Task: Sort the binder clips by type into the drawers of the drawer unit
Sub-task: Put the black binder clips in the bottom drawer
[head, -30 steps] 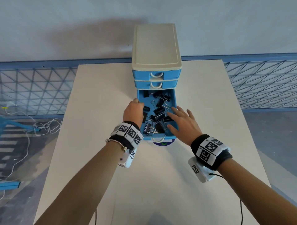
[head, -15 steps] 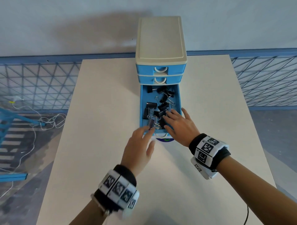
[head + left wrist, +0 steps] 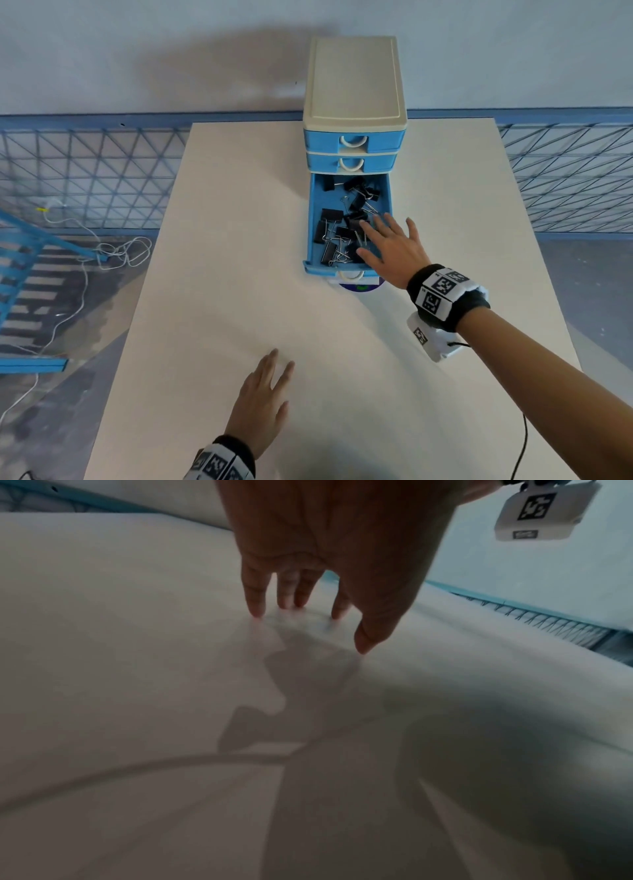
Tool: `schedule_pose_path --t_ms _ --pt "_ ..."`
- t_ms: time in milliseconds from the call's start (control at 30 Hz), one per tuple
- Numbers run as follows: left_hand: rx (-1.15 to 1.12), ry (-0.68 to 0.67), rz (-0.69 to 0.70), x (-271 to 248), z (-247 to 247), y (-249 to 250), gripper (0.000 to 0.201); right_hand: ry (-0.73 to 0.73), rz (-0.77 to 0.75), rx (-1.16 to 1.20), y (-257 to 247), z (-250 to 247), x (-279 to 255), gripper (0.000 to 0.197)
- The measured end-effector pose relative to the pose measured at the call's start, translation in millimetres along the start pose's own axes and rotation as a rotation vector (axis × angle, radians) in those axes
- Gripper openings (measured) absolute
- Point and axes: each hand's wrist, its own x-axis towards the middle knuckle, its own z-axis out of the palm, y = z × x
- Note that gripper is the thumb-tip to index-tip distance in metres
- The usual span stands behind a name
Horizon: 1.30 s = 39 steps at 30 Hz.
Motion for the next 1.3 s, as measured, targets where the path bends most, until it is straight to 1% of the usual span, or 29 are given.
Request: schedule_pose_path --t_ms 33,100,167,267,333,467,533,600,667,767,867,967,1033,1200,1300 --pt "0.021 0.005 -0.005 -3 2 0 0.072 0.031 0.015 0.031 4 1 -4 0.057" --pt "0.068 0.038 -0.017 -7 5 1 0.065 0.094 0.045 0.11 12 3 -13 0.059" --pt "0.095 0.047 -0.042 -11 9 2 0.065 0.143 0.059 0.198 19 6 -24 0.066" --pt "0.107 0.061 -0.065 -14 14 3 0.066 0.188 0.069 0.293 25 13 -37 0.077" --pt "0.094 0.049 -0.079 -14 14 4 0.066 0.2 0.096 0.309 27 19 -42 0.08" --pt "0.093 0.022 -0.088 -14 15 5 0.067 0.198 0.197 0.343 21 24 -42 0.072" --pt "0.091 0.043 -0.082 -14 18 2 0.069 0.205 0.228 0.392 16 26 -40 0.068" --pt "0.086 0.064 -0.078 -15 22 0 0.074 0.214 0.253 0.441 11 29 -37 0.069" --pt "0.09 0.055 -0.091 -16 25 0 0.077 0.226 0.275 0.482 6 32 -35 0.069" --pt "0.087 0.016 -0.106 -16 25 2 0.076 0.277 0.295 0.548 0 35 -32 0.062" --pt "0.086 0.013 -0.1 -16 25 4 0.077 0.306 0.306 0.613 -1 35 -31 0.056" --pt "0.075 0.029 -0.1 -15 26 2 0.078 0.337 0.327 0.627 -1 33 -27 0.057" --pt "0.074 0.045 -0.097 -14 28 1 0.08 0.353 0.345 0.646 -2 29 -18 0.061" --pt "0.077 0.054 -0.087 -12 27 1 0.085 0.298 0.378 0.646 -1 31 -7 0.07" --pt "0.067 0.055 -0.089 -11 25 3 0.086 0.346 0.431 0.692 4 27 -1 0.069"
